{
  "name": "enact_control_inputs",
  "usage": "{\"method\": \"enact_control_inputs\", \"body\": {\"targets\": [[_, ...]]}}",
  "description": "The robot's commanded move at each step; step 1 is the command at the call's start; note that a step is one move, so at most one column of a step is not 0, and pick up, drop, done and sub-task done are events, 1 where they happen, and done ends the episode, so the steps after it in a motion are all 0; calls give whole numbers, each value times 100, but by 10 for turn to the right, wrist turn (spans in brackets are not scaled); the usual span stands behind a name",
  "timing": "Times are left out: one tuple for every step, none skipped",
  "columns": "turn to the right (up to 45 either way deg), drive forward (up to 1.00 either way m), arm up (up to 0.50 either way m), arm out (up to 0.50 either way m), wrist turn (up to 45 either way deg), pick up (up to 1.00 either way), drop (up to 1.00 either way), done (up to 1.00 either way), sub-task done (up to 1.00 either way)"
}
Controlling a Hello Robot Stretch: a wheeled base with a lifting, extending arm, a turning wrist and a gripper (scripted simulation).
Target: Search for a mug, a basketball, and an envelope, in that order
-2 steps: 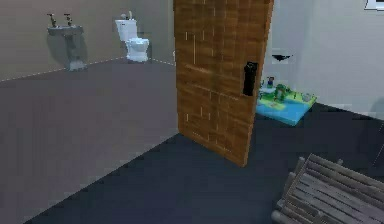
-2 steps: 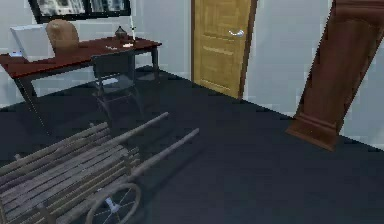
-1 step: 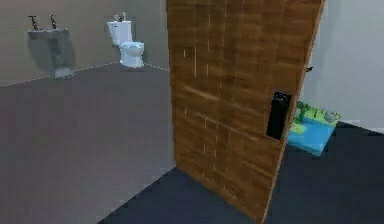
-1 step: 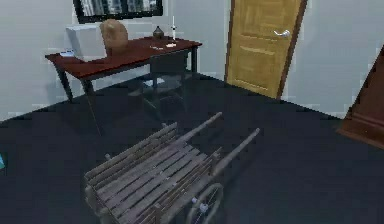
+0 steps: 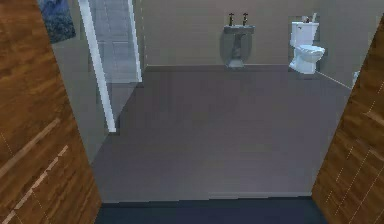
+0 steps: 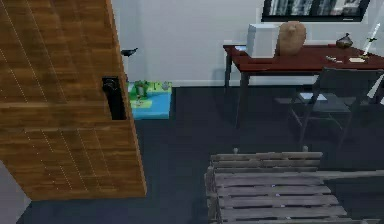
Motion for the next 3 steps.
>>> {"method": "enact_control_inputs", "body": {"targets": [[-120, 0, 0, 0, 0, 0, 0, 0, 0], [0, 55, 0, 0, 0, 0, 0, 0, 0], [0, 100, 0, 0, 0, 0, 0, 0, 0]]}}
